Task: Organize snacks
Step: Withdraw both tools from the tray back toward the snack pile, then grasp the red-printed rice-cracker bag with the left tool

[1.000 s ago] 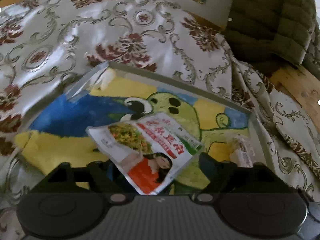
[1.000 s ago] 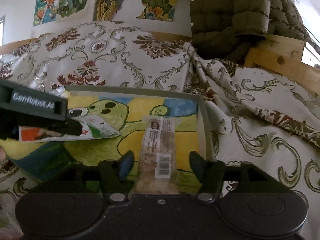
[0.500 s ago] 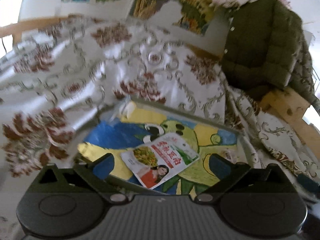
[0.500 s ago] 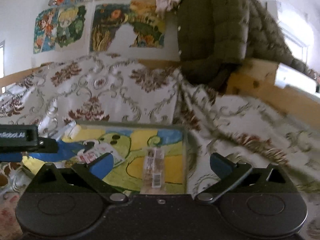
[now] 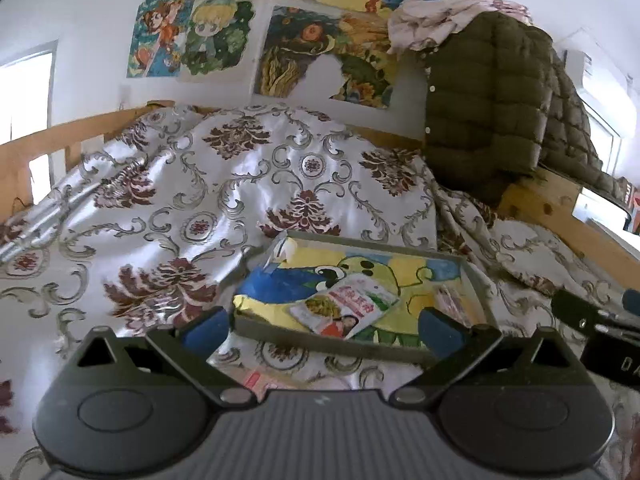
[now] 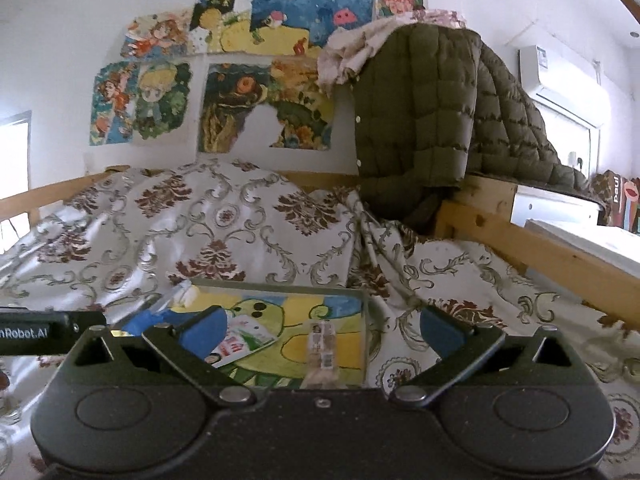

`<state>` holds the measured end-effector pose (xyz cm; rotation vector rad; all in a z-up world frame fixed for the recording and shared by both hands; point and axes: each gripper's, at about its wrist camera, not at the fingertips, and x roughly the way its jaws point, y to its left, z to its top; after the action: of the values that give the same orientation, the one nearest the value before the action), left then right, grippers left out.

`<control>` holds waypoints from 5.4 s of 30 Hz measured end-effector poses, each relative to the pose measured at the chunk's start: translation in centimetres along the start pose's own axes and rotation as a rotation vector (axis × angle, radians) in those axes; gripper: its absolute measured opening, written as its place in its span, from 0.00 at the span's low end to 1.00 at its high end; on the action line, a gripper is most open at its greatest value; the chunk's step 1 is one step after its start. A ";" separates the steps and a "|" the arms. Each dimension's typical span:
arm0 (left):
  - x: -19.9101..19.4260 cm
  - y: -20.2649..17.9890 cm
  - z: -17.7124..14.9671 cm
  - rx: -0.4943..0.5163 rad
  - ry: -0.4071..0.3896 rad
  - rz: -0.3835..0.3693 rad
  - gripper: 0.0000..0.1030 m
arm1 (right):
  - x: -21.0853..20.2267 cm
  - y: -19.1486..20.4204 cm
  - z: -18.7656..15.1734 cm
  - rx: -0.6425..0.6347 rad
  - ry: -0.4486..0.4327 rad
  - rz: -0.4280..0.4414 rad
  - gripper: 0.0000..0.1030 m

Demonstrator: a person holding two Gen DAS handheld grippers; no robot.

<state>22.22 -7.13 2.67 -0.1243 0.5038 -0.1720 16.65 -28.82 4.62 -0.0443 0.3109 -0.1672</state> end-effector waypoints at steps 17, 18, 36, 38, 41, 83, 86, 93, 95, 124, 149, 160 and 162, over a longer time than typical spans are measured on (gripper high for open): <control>-9.5 2.9 -5.3 0.074 0.019 0.023 1.00 | -10.6 0.8 -4.1 0.024 0.072 -0.039 0.99; -10.0 3.0 -5.6 0.076 0.020 0.024 1.00 | -11.1 0.9 -4.4 0.020 0.079 -0.043 0.99; -14.8 5.0 -10.4 0.113 0.086 0.108 1.00 | -15.6 3.5 -8.0 -0.050 0.195 -0.045 0.99; -15.0 5.0 -10.6 0.130 0.086 0.123 1.00 | -15.7 3.8 -8.3 -0.059 0.210 -0.041 0.99; -15.2 5.0 -10.6 0.138 0.084 0.139 1.00 | -15.7 4.3 -8.6 -0.082 0.228 -0.035 0.99; -12.8 7.1 -10.1 0.042 0.198 0.251 1.00 | -13.8 8.8 -10.1 -0.233 0.303 0.079 0.99; -12.2 7.3 -9.9 0.034 0.213 0.248 1.00 | -13.2 8.9 -10.0 -0.227 0.312 0.094 0.99; -11.5 8.1 -9.3 -0.031 0.175 0.231 1.00 | -11.6 8.8 -9.2 -0.217 0.283 0.106 0.99; -11.0 8.2 -9.0 -0.034 0.165 0.229 1.00 | -11.1 8.6 -8.9 -0.203 0.275 0.111 0.99; 3.9 7.7 -6.5 0.285 0.265 -0.010 1.00 | -2.5 8.5 -10.2 -0.283 0.349 0.488 0.89; 11.4 6.8 -6.0 0.288 0.348 -0.151 0.86 | 2.2 11.7 -12.5 -0.369 0.420 0.486 0.50; 12.7 7.6 -5.7 0.232 0.424 -0.191 0.74 | 4.5 12.3 -12.4 -0.263 0.471 0.534 0.51; 12.6 7.9 -5.5 0.226 0.428 -0.187 0.73 | 4.5 12.1 -12.3 -0.245 0.476 0.533 0.46</control>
<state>31.40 -2.21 -9.26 0.0902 0.8954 -0.4426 18.99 -17.91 -9.23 -0.1631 0.8040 0.3981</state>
